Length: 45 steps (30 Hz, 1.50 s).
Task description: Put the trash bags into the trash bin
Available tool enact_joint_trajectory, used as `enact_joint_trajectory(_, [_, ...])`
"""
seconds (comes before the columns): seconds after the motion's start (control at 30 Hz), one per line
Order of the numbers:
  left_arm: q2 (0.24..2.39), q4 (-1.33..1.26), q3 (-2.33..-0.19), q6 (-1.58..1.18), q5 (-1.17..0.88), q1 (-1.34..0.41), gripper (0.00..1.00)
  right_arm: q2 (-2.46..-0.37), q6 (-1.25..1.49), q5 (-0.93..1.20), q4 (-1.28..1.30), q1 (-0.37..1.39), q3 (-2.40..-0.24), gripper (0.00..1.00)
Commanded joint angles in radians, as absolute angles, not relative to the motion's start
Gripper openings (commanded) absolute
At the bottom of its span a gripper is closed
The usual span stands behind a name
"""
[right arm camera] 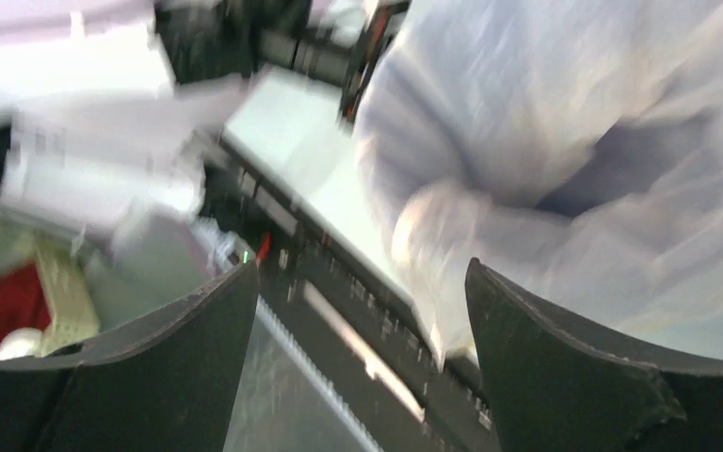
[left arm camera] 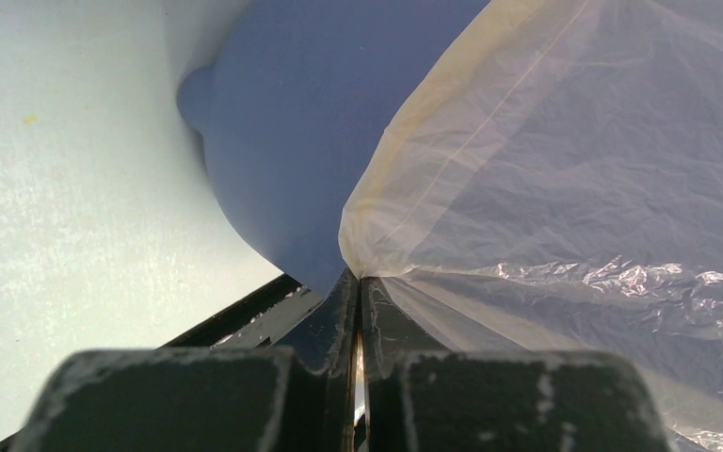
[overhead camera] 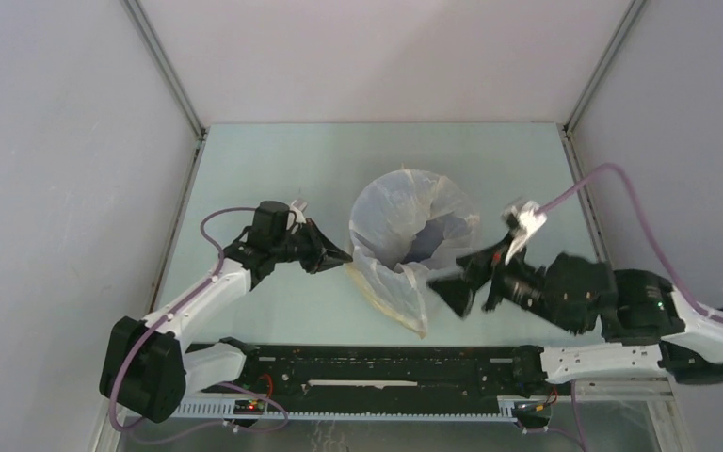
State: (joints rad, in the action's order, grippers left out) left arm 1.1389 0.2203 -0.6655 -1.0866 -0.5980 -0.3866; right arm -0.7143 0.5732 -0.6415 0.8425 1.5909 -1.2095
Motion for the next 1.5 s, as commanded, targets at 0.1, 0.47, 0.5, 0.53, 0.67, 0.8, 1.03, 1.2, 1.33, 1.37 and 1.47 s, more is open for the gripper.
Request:
enact_joint_trajectory(0.1, [1.145, 0.219, -0.728, -1.057, -0.592, -0.391, 0.06, -1.096, 0.438, -0.218, 0.994, 0.989, -1.598, 0.86])
enact_joint_trajectory(0.47, [1.162, 0.222, -0.752, -1.056, -0.58, -0.393, 0.06, -1.375, 0.362, -0.064, 0.971, 0.781, -1.577, 0.69])
enact_joint_trajectory(0.5, [1.166, 0.222, -0.755, -1.053, -0.58, -0.394, 0.06, -1.395, 0.348, -0.087, 0.962, 0.782, -1.572, 0.68])
enact_joint_trajectory(0.53, [1.169, 0.223, -0.758, -1.05, -0.579, -0.396, 0.05, -1.417, 0.336, -0.109, 0.945, 0.78, -1.565, 0.67])
enact_joint_trajectory(0.67, [1.175, 0.233, -0.754, -1.044, -0.556, -0.399, 0.01, -1.486, 0.307, -0.229, 0.839, 0.772, -1.533, 0.63])
enact_joint_trajectory(0.8, [1.188, 0.23, -0.735, -1.046, -0.55, -0.402, 0.0, -1.517, 0.336, -0.309, 0.707, 0.74, -1.501, 0.62])
enact_joint_trajectory(1.03, [1.196, 0.227, -0.751, -1.034, -0.538, -0.416, 0.0, -1.475, 0.319, -0.364, 0.448, 0.744, -1.378, 0.63])
enact_joint_trajectory(1.2, [1.205, 0.231, -0.751, -1.022, -0.541, -0.416, 0.0, -1.437, 0.275, -0.241, 0.577, 0.749, -1.378, 0.68])
enact_joint_trajectory(1.33, [1.221, 0.231, -0.752, -1.017, -0.552, -0.416, 0.0, -1.341, 0.277, -0.159, 0.731, 0.783, -1.378, 0.72])
enact_joint_trajectory(1.37, [1.224, 0.232, -0.752, -1.016, -0.553, -0.416, 0.0, -1.324, 0.272, -0.132, 0.761, 0.79, -1.378, 0.72])
enact_joint_trajectory(1.47, [1.237, 0.232, -0.764, -1.013, -0.558, -0.416, 0.0, -1.3, 0.282, -0.102, 0.831, 0.805, -1.365, 0.71])
